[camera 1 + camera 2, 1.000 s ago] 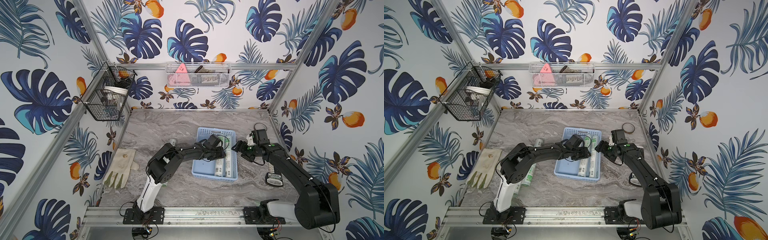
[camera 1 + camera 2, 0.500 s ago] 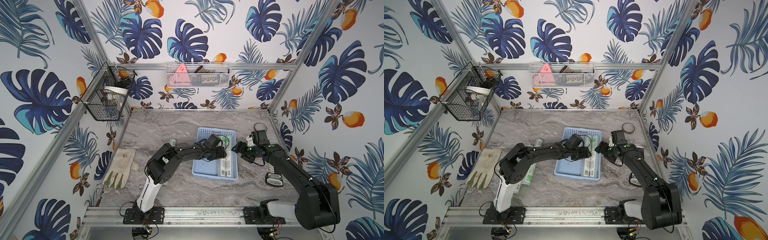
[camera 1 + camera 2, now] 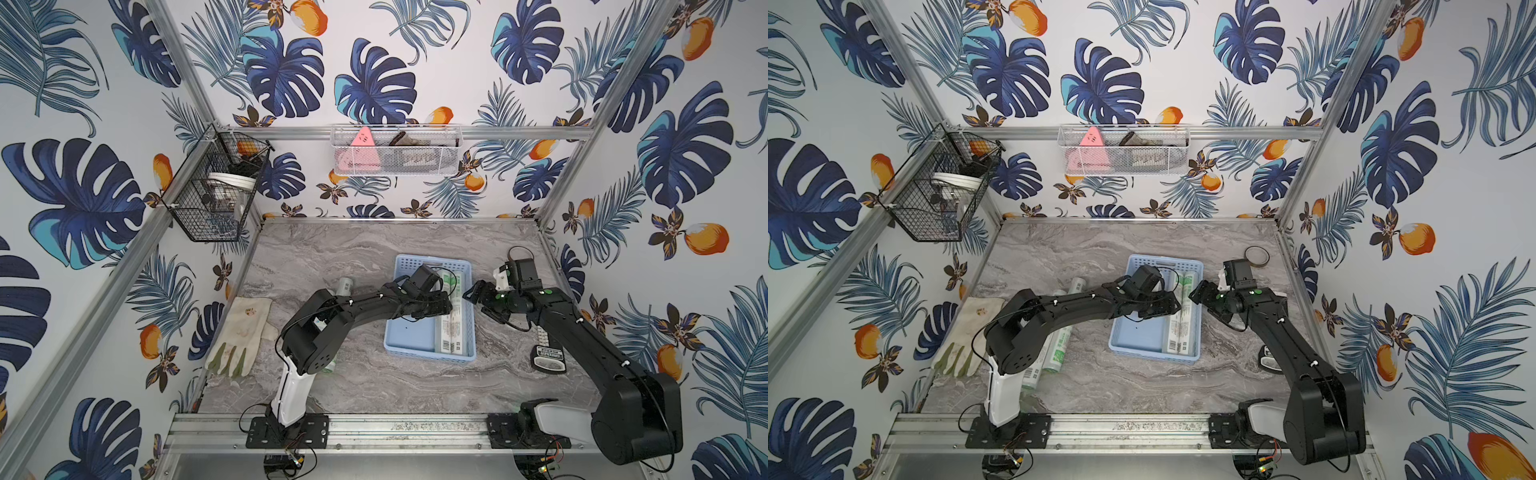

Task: Put the plastic wrap into the basket
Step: Place the plastic wrap in the basket, then pick up the plastic wrap from the center of the board.

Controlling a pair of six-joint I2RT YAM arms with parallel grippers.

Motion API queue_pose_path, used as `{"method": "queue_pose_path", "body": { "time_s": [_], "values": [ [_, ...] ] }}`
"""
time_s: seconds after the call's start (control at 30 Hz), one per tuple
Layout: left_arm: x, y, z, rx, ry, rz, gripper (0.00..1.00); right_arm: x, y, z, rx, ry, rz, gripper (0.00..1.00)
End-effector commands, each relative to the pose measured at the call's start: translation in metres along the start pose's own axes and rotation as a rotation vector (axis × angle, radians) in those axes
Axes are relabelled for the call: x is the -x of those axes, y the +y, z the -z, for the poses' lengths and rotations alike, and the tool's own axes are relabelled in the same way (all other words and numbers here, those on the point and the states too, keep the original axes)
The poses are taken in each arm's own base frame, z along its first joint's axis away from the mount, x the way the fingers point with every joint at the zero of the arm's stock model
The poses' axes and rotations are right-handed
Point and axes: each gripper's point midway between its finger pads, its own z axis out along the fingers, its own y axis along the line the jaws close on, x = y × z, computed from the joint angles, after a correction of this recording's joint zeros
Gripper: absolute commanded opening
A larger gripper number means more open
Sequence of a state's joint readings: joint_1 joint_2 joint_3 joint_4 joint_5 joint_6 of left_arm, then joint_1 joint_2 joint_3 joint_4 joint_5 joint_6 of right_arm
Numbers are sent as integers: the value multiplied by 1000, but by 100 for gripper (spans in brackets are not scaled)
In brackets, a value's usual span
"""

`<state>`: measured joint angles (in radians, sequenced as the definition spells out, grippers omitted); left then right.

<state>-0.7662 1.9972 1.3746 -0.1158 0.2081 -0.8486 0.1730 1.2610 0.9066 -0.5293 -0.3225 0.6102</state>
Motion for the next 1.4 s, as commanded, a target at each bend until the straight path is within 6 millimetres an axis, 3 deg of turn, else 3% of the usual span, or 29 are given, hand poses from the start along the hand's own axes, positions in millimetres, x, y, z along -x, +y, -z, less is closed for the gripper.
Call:
{"method": "queue_pose_path", "body": {
  "time_s": [0.0, 0.13, 0.27, 0.5, 0.63, 0.83, 0.97, 1.17, 1.37],
  "values": [
    [7, -2, 19, 28, -42, -89, 73, 7, 16, 10, 60, -29, 29, 80],
    [19, -2, 58, 66, -145, -169, 72, 10, 39, 22, 157, -37, 58, 80],
    [30, 12, 103, 168, -266, -232, 72, 6, 65, 26, 263, -33, 93, 80],
    [35, 64, 181, 387, -450, -243, 72, -12, 112, 23, 341, -22, 210, 80],
    [31, 102, 209, 466, -500, -173, 71, -32, 146, 16, 415, 13, 283, 80],
    [20, 162, 231, 535, -494, -10, 70, -65, 176, -11, 371, 65, 362, 80],
    [13, 189, 235, 544, -484, 70, 70, -80, 189, -26, 372, 67, 387, 80],
    [3, 220, 220, 560, -405, 155, 71, -95, 206, -37, 374, 44, 424, 80],
    [-6, 242, 209, 609, -342, 208, 70, -102, 208, -50, 315, 48, 405, 80]
  ]
}}
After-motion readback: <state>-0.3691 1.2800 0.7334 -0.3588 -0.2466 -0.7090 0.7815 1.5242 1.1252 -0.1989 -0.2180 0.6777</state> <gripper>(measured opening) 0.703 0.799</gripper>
